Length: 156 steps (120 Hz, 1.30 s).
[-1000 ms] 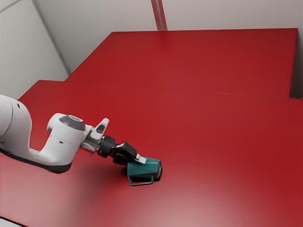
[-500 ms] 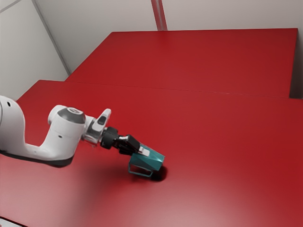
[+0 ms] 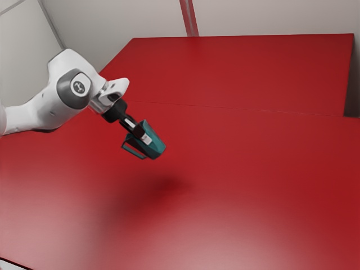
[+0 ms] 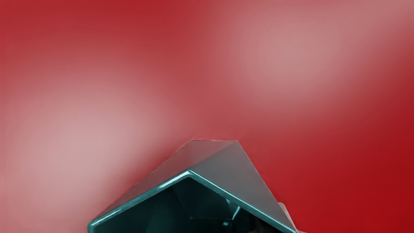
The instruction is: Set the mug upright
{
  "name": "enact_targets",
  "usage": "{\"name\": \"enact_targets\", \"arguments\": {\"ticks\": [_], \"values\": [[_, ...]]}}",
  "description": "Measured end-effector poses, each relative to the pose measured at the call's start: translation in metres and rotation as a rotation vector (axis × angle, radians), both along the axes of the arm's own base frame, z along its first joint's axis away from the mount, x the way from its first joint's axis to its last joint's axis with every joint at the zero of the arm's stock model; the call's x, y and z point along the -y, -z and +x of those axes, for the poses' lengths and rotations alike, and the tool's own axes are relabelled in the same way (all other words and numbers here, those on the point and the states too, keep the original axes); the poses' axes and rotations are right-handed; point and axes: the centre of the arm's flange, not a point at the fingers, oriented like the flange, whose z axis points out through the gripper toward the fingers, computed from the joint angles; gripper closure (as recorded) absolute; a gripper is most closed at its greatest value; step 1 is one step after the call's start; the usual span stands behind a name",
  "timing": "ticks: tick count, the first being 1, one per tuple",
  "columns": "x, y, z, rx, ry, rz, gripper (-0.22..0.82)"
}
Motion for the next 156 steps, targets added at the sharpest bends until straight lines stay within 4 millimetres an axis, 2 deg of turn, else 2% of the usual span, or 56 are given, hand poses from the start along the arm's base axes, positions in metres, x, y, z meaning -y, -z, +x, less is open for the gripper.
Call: {"name": "enact_targets", "arguments": {"ticks": [30,49,66,86,156], "values": [[-0.021,0.027,0.012,-0.044,0.037,0.318,0.79],[-0.027,0.050,0.018,-0.061,0.017,0.398,0.79],[-0.030,0.064,0.013,-0.056,-0.006,0.420,0.79],[-0.031,0.072,0.011,-0.033,-0.036,0.431,0.79],[-0.027,0.076,0.011,-0.006,-0.108,0.429,0.79]]}}
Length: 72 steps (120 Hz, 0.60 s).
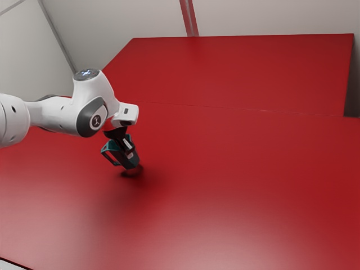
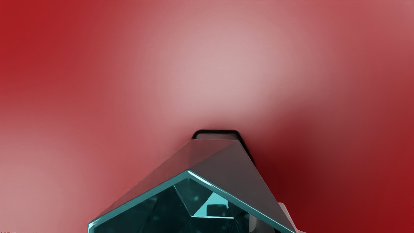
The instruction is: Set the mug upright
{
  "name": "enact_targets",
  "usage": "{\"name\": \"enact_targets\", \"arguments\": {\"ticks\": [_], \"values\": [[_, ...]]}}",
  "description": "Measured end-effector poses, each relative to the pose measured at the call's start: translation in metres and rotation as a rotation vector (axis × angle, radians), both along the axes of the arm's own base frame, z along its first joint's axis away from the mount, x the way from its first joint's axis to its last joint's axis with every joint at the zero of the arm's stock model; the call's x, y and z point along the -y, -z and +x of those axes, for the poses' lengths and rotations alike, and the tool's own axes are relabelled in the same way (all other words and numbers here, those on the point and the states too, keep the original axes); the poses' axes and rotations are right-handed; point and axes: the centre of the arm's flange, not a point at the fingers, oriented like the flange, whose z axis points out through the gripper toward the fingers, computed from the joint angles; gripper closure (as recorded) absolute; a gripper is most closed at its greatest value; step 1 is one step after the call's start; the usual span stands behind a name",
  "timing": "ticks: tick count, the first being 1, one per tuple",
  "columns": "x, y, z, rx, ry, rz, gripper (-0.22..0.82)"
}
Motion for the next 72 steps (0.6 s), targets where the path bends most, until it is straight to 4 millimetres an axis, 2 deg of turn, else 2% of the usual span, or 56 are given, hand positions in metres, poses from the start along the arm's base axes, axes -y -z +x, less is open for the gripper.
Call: {"name": "enact_targets", "arguments": {"ticks": [72], "values": [[0.013,0.014,-0.009,-0.028,-0.047,-0.005,0.79]]}}
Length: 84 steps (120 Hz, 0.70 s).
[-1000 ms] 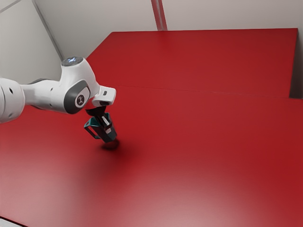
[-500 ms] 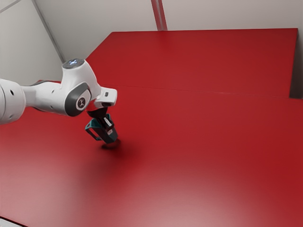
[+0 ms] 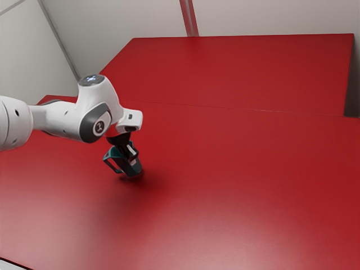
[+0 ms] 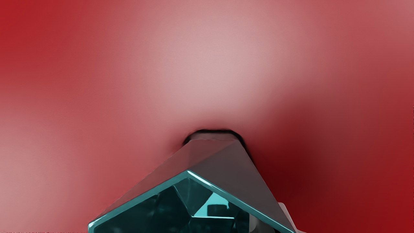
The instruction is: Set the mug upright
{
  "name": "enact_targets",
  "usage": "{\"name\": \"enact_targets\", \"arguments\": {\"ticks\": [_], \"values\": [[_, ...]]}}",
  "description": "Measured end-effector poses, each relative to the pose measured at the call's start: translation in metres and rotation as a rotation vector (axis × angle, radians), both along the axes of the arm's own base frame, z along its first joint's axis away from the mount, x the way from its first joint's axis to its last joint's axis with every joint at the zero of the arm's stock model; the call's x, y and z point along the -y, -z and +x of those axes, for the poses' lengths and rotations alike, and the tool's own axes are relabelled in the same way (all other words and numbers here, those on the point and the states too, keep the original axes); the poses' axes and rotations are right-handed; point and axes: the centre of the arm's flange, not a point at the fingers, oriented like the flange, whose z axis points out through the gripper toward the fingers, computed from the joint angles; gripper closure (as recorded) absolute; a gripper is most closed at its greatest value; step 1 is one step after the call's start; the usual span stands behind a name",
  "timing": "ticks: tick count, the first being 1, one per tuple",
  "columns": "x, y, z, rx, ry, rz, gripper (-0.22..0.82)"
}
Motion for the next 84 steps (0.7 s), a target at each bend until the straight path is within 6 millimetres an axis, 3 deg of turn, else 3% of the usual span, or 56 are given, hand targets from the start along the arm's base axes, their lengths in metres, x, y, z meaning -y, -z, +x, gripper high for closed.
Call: {"name": "enact_targets", "arguments": {"ticks": [45,69,84], "values": [[0.014,0.002,-0.001,-0.003,-0.001,-0.001,0.77],[0.026,0.002,-0.001,-0.005,0.014,-0.005,0.67],[0.034,0.002,-0.002,-0.005,0.028,-0.006,0.54]]}}
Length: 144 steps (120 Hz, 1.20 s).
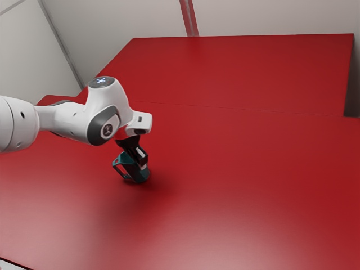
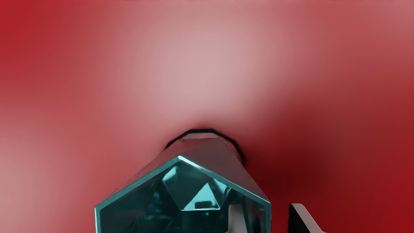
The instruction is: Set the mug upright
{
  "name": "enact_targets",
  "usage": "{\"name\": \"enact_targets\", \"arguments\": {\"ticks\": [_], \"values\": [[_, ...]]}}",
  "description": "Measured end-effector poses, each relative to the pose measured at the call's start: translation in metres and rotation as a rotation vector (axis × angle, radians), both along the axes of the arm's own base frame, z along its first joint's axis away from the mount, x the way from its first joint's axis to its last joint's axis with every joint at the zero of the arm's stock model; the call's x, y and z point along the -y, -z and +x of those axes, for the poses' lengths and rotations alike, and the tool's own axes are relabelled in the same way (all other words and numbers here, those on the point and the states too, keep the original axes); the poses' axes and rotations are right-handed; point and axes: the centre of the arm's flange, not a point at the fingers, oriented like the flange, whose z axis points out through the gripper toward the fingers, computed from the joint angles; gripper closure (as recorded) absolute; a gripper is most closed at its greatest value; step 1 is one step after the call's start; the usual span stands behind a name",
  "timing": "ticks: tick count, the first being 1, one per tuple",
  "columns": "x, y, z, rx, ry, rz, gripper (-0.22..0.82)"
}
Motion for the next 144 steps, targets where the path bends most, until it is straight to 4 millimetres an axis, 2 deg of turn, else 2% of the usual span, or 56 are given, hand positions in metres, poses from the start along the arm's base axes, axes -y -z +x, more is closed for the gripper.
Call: {"name": "enact_targets", "arguments": {"ticks": [28,62,74,84,101,117,134,144], "values": [[0.017,-0.003,-0.001,0.003,0.030,-0.002,0.37],[0.037,-0.018,-0.001,0.025,0.070,-0.006,0.25],[0.038,-0.028,0.001,0.036,0.078,-0.004,0.22],[0.032,-0.036,0.004,0.043,0.069,0.000,0.19],[0.011,-0.063,0.017,0.067,0.031,0.007,0.13],[-0.003,-0.101,0.035,0.096,0.000,0.013,0.07],[-0.012,-0.142,0.062,0.103,-0.042,0.028,0.04],[-0.017,-0.154,0.077,0.074,-0.080,0.028,0.02]]}}
